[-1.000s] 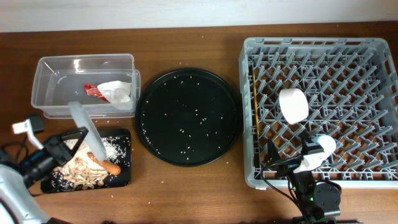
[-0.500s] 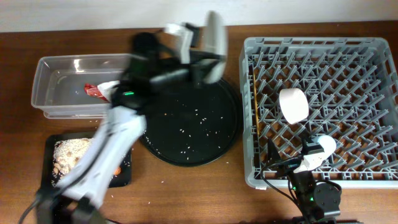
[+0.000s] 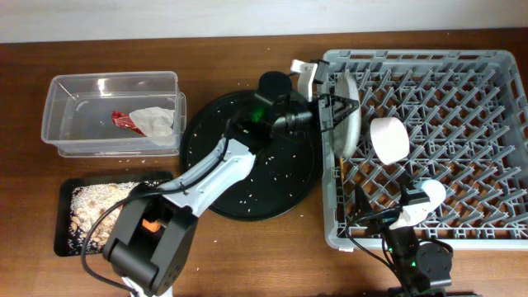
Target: Sort waste into correct bins and load items into the dishwasher rack
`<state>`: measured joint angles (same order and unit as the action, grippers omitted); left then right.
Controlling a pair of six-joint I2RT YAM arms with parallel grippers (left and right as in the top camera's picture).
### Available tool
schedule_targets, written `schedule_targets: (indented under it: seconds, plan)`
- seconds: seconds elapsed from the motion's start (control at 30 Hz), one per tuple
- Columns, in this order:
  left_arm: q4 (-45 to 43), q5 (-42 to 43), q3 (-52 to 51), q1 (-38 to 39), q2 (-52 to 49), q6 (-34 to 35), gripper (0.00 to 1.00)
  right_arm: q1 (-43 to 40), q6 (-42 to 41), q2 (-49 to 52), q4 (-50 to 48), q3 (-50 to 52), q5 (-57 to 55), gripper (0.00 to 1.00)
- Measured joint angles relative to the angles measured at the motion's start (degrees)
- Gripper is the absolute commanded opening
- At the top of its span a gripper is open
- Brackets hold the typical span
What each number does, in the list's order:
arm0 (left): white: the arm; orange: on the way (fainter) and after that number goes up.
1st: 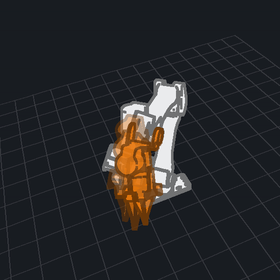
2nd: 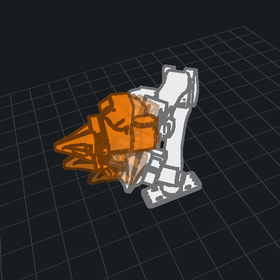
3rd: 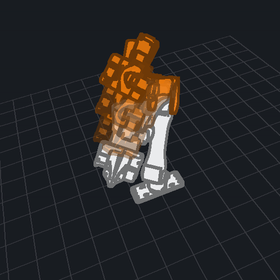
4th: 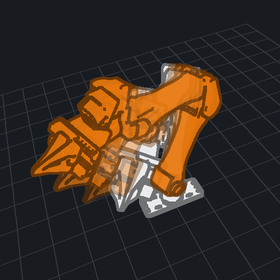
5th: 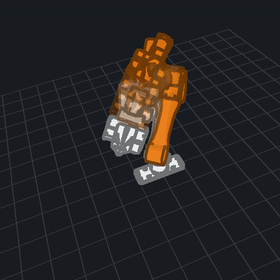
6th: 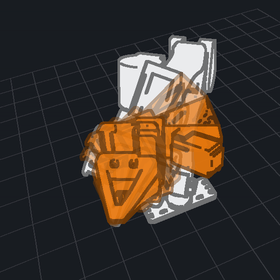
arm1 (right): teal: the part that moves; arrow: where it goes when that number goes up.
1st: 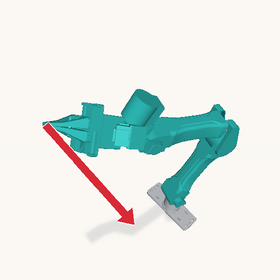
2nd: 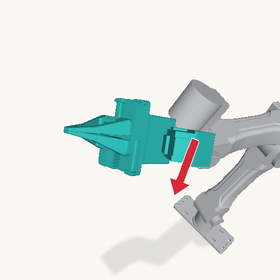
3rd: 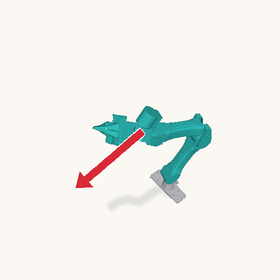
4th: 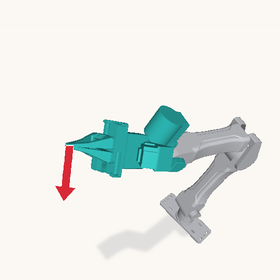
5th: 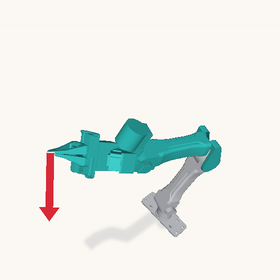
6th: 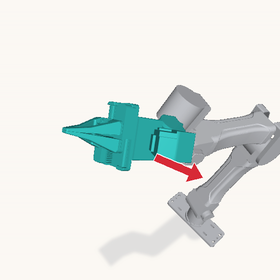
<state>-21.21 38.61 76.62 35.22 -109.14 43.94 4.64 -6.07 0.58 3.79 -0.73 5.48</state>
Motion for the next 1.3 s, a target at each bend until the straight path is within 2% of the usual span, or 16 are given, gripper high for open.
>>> schedule_targets:
  seconds: [0.03,0.13,0.2,0.27,0.37,0.47,0.5,0.53,0.6,0.77,0.83,0.9,1.0,1.1,1.17,1.3]
  plan:
    - [-0.92,-0.26,0.0,-0.07,-0.07,0.11,0.99,0.0,0.04,0.0,0.0,0.0,0.0,0.98]
    - [-3.48,0.83,0.02,-0.87,-0.07,0.26,0.99,0.0,0.02,0.0,-0.02,0.0,0.0,0.98]
    - [-1.7,3.43,0.17,-2.97,0.11,0.17,0.99,0.0,0.04,0.0,0.0,0.0,-0.02,0.98]
    - [9.09,4.92,0.57,-6.23,1.49,-2.19,0.99,0.0,0.04,0.0,-0.04,0.0,0.0,0.98]
    - [27.8,3.67,0.31,-9.7,7.96,-9.7,0.99,0.0,0.04,0.02,-0.02,0.0,0.0,0.98]
    - [45.53,-1.66,0.63,-9.77,20.83,-24.26,0.99,0.0,0.04,0.0,0.0,0.02,0.0,0.98]
    - [55.21,-4.74,0.79,-10.1,26.29,-28.87,0.99,0.0,0.02,0.09,0.02,0.0,0.0,0.98]
    - [60.96,-7.34,0.66,-11.1,32.37,-32.41,0.99,0.0,0.04,0.0,-0.07,0.0,0.02,0.98]
    - [68.63,-14.14,0.66,-14.45,42.93,-36.52,0.99,0.0,0.04,0.11,0.0,0.0,0.0,0.98]
    - [78.66,-28.87,0.57,-17.53,61.72,-47.52,0.99,0.0,0.04,0.07,-0.02,0.0,0.0,0.98]
    - [80.37,-32.3,0.0,-17.62,65.81,-49.2,0.99,0.0,0.02,0.0,-0.02,0.0,-0.02,0.98]
    - [78.97,-36.81,-5.18,-17.64,70.38,-50.49,0.99,0.0,0.04,0.0,-0.02,0.0,0.0,0.98]
    - [64.85,-41.55,-19.37,-19.02,75.1,-51.25,0.99,0.0,0.04,0.02,-0.02,0.0,0.0,0.98]
    - [48.46,-43.19,-38.99,-22.73,85.22,-51.63,0.99,0.0,0.07,0.0,0.0,0.0,0.0,0.98]
    - [44.13,-43.17,-48.85,-24.09,93.04,-51.69,0.99,0.0,0.04,0.0,-0.02,0.0,0.0,0.98]
    - [42.88,-43.15,-60.67,-24.17,105.79,-51.69,0.99,0.0,0.04,0.0,-0.02,0.0,0.0,0.98]
